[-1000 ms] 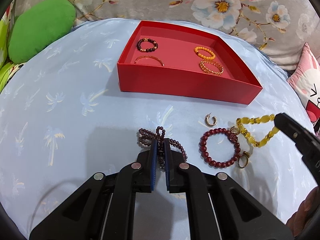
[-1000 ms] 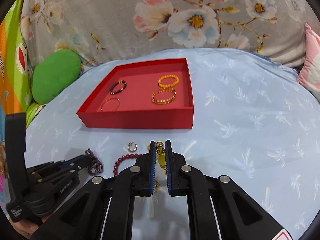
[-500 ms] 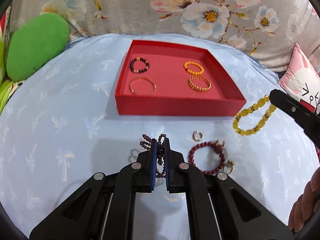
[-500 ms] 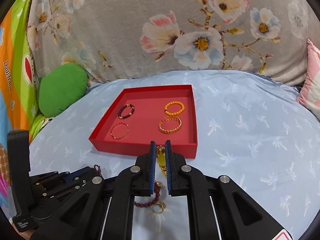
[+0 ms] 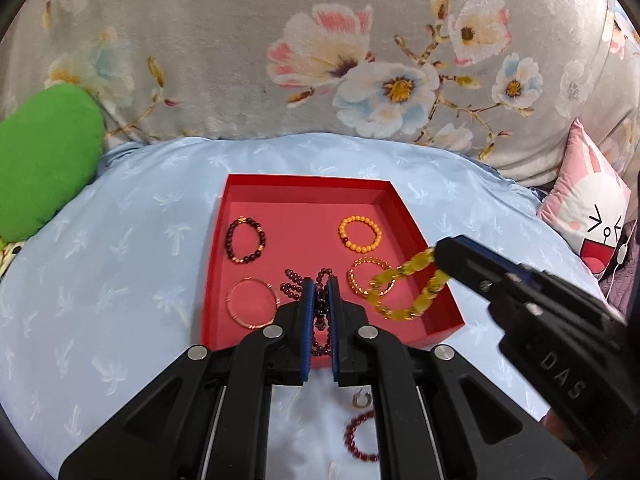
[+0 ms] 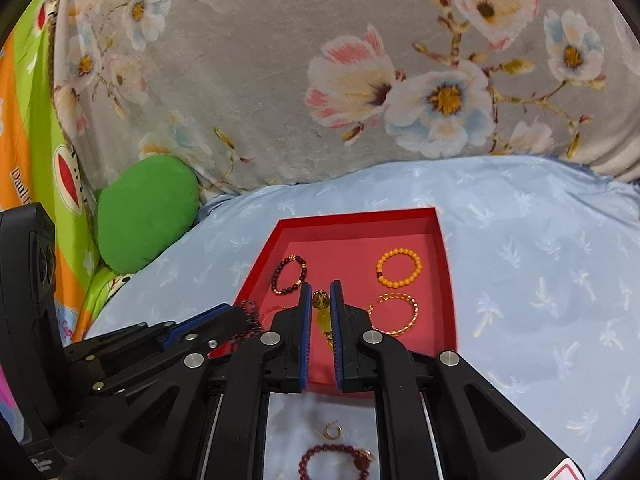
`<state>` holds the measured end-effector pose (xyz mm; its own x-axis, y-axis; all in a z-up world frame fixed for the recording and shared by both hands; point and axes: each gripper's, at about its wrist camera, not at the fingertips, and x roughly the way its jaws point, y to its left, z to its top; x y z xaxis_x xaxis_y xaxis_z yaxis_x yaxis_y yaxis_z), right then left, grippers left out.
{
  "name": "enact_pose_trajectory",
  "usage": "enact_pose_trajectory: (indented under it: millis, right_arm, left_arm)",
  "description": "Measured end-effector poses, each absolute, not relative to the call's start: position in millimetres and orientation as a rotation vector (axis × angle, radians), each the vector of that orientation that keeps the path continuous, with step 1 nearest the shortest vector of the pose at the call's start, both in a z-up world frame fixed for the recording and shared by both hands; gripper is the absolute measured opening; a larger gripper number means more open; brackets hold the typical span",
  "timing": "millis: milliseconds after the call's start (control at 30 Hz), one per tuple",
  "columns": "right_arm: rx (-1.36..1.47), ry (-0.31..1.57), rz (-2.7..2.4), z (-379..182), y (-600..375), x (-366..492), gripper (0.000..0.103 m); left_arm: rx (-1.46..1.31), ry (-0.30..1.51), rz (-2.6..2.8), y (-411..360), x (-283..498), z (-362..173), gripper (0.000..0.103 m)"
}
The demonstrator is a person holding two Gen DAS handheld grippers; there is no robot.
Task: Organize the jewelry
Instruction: 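Carry the bead strand and yellow bracelet into the red tray and open both tools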
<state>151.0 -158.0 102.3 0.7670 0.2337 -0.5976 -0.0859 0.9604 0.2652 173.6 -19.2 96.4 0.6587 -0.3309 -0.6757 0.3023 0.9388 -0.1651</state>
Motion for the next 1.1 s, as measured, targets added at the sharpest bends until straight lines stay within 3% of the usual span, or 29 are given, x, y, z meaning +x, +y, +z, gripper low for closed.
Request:
enact_pose_trajectory:
  millis: [433,767,800,867,1100]
  right_arm:
    - [0.207,0.840,0.051,24.8,-183.7,180.3,0.009]
    - [0.176,0.851,0.030,12.0,-182.5,173.5,0.013]
    - [0.168,0.845,0.023,13.3,-181.6,172.8,0.016]
    - [0.156,0.825,0.010,17.9,-180.3,169.6,0.029]
    - [0.154,0.784,0.016,33.8,-179.8,153.6,0.038]
  left_arm:
    - [0.035,0.934,-0.296,-29.6,206.4,16.2,0.007]
    - [0.059,0.910,-0.281,-30.6,202.4,16.1,0.009]
    - [0.053,0.910,-0.277,-30.2,202.0,16.8,0.012]
    - [0.056,0.902,-0.262,-29.8,201.4,18.1,0.041]
    - [0.046,0.883,-0.229,-25.2,195.7,24.9,0.045]
